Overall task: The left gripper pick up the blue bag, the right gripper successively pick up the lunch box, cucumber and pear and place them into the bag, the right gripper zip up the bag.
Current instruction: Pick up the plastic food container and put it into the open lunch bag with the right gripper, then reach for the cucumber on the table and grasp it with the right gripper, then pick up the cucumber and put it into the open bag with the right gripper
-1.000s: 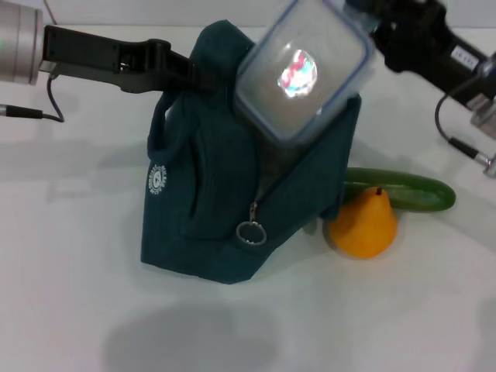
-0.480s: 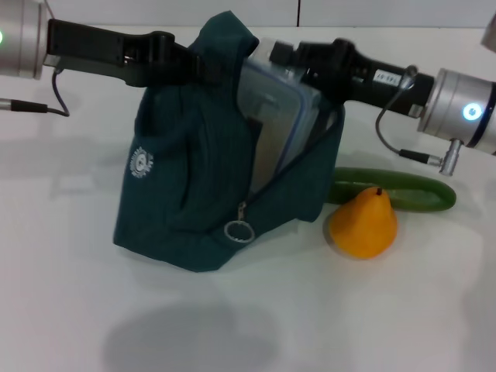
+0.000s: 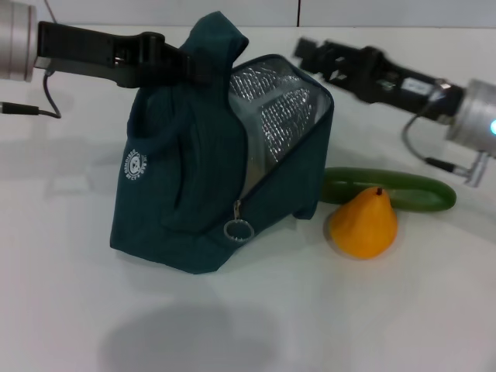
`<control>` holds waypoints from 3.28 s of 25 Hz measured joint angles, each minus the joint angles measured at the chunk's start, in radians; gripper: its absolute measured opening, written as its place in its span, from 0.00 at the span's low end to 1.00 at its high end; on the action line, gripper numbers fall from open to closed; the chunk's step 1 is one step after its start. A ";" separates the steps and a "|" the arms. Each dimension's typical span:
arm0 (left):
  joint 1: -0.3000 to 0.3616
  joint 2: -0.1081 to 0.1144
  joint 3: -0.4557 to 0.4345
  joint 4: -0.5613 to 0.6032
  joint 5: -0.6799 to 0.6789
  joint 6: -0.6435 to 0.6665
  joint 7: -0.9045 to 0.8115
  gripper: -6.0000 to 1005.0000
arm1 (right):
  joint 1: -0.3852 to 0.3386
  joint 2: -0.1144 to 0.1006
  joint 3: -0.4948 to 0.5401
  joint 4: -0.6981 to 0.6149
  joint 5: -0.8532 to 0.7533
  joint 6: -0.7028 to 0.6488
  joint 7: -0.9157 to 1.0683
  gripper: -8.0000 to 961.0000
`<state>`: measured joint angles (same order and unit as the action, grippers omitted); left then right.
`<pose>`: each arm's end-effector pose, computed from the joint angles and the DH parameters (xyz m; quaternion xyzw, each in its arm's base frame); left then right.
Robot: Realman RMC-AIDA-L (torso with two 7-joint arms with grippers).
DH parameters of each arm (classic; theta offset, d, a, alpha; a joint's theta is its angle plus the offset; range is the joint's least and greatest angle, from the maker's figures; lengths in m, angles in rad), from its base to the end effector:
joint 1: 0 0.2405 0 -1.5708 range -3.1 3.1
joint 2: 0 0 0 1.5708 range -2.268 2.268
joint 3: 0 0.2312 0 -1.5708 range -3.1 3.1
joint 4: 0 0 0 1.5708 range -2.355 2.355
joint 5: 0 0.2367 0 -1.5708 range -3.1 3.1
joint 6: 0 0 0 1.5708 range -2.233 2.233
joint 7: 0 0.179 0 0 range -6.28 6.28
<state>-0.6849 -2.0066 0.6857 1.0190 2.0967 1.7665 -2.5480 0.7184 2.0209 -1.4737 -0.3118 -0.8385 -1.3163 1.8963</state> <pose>-0.1650 0.3893 0.0676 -0.8266 -0.5253 -0.2006 0.0248 0.1416 0.4004 -0.0596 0.7449 -0.4963 -0.4454 0.0213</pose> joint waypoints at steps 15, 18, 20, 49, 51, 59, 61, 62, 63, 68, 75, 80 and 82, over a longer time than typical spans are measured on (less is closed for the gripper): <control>0.043 0.021 0.002 0.036 -0.049 0.001 0.003 0.05 | -0.030 -0.362 0.175 -0.341 -0.484 -0.074 0.066 0.70; 0.041 0.019 0.005 0.037 -0.049 0.001 0.003 0.05 | 0.102 -0.374 0.227 -0.355 -0.831 -0.215 0.087 0.73; 0.037 0.018 0.007 0.037 -0.049 0.001 0.003 0.05 | 0.151 -0.364 0.235 -0.395 -1.009 -0.268 0.085 0.74; 0.032 0.000 0.009 0.041 -0.055 -0.001 -0.001 0.05 | 0.200 -0.005 0.255 -0.550 -1.693 -0.108 -0.203 0.92; 0.031 -0.001 0.009 0.040 -0.055 -0.001 0.000 0.05 | 0.200 -0.003 0.253 -0.514 -1.683 -0.078 -0.211 0.92; 0.030 -0.003 0.010 0.042 -0.055 -0.001 0.003 0.05 | 0.207 -0.001 0.246 -0.424 -1.634 -0.008 -0.242 0.92; 0.029 -0.003 0.011 0.042 -0.054 -0.001 0.004 0.05 | 0.209 -0.001 0.244 -0.410 -1.632 0.000 -0.242 0.92; 0.029 -0.004 0.011 0.042 -0.054 -0.001 0.004 0.05 | 0.210 -0.001 0.243 -0.404 -1.631 0.004 -0.242 0.92; 0.028 -0.004 0.011 0.042 -0.054 -0.001 0.005 0.05 | 0.210 -0.001 0.243 -0.400 -1.631 0.007 -0.243 0.92; 0.028 -0.005 0.011 0.039 -0.054 -0.001 0.009 0.05 | 0.210 0.000 0.242 -0.383 -1.630 0.018 -0.244 0.92; 0.030 -0.006 0.011 0.039 -0.053 0.000 0.011 0.05 | 0.204 0.001 0.215 -0.377 -1.629 0.032 -0.240 0.92; 0.036 -0.005 0.011 0.041 -0.053 0.001 0.011 0.05 | 0.184 0.001 0.213 -0.425 -1.608 0.024 -0.232 0.84; 0.036 -0.005 0.011 0.041 -0.053 0.001 0.011 0.05 | 0.179 -0.001 0.213 -0.435 -1.604 0.015 -0.232 0.80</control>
<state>-0.6492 -2.0115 0.6964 1.0599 2.0433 1.7672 -2.5372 0.8978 2.0195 -1.2610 -0.7466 -2.4429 -1.3018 1.6646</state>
